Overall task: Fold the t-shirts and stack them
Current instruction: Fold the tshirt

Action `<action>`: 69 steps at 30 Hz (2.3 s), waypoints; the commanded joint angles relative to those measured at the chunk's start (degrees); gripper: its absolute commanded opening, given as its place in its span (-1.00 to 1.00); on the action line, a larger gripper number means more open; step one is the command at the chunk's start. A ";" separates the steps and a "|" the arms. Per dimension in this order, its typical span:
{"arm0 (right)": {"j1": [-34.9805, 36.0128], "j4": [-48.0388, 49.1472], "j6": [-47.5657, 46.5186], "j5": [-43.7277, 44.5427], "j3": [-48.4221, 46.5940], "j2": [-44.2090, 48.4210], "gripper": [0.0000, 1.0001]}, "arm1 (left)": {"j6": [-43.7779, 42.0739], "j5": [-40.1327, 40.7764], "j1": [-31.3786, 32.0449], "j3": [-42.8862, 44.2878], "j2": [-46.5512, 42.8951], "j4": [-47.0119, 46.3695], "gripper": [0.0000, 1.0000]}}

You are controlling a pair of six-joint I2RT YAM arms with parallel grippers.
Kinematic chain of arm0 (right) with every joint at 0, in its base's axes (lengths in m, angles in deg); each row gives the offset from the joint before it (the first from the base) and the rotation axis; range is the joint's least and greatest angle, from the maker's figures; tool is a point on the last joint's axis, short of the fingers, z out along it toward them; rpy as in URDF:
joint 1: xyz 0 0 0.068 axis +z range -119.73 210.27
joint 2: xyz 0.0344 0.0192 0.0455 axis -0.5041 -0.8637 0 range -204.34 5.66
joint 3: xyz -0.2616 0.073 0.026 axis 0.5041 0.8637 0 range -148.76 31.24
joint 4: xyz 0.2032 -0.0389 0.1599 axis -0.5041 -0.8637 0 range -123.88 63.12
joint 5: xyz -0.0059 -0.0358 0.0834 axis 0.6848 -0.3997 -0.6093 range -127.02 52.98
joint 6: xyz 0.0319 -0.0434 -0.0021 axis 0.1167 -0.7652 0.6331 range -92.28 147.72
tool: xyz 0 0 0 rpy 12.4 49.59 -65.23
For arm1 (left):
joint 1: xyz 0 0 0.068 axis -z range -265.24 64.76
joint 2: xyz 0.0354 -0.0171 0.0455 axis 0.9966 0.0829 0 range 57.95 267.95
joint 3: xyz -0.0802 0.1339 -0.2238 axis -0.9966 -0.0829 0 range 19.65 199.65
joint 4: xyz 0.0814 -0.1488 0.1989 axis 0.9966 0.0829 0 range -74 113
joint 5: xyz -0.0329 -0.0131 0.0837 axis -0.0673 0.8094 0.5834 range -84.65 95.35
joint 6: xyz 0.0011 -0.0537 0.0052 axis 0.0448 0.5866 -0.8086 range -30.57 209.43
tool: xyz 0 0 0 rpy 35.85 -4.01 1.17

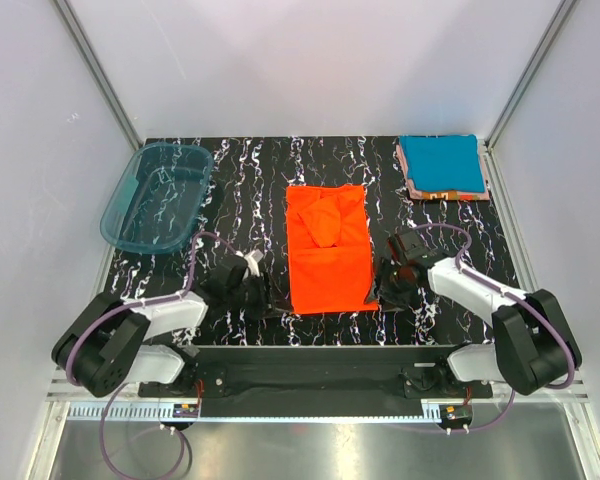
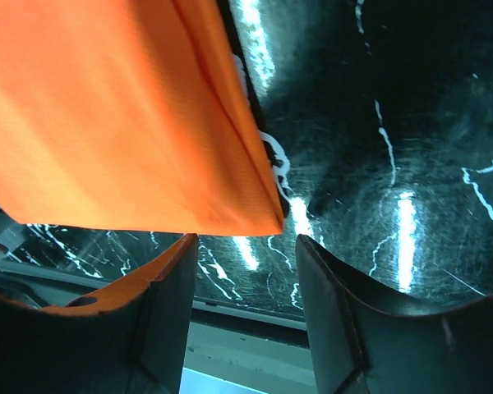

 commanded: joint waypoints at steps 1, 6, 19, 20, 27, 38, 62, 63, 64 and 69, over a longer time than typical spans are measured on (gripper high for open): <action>0.25 -1.41 0.92 2.46 0.82 1.67 0.17 | 6.70 3.99 2.88 -1.36 2.92 -6.05 0.02; 0.16 -0.53 1.18 1.66 1.96 3.69 0.20 | 13.39 8.65 4.37 -0.40 8.28 -4.21 0.01; 0.16 -1.50 1.53 2.37 2.84 7.64 0.21 | 19.11 14.19 6.31 1.72 11.81 4.23 -0.20; 0.16 -1.41 1.62 2.37 3.10 7.91 0.21 | 19.20 14.46 6.48 0.93 11.02 4.32 -0.18; 0.16 -1.15 1.36 2.45 3.11 7.48 0.22 | 21.39 13.76 9.47 0.40 11.97 4.32 -0.11; 0.25 -4.48 1.80 3.24 1.88 11.25 0.22 | 24.20 9.98 9.56 -1.62 17.61 -7.36 -0.57; 0.25 11.77 4.61 -3.69 8.29 0.97 0.37 | 12.43 16.22 7.37 -1.01 3.54 3.35 -1.00; 0.16 12.12 4.96 -3.87 8.55 0.53 0.35 | 12.43 16.13 7.37 -1.01 3.72 3.09 -1.00; 0.25 12.82 5.14 -3.96 8.99 0.53 0.34 | 12.43 16.04 7.37 -1.18 3.72 3.00 -1.00; 0.16 13.88 6.63 -4.40 11.01 1.41 0.26 | 12.78 16.04 7.37 -1.71 3.54 2.03 -1.00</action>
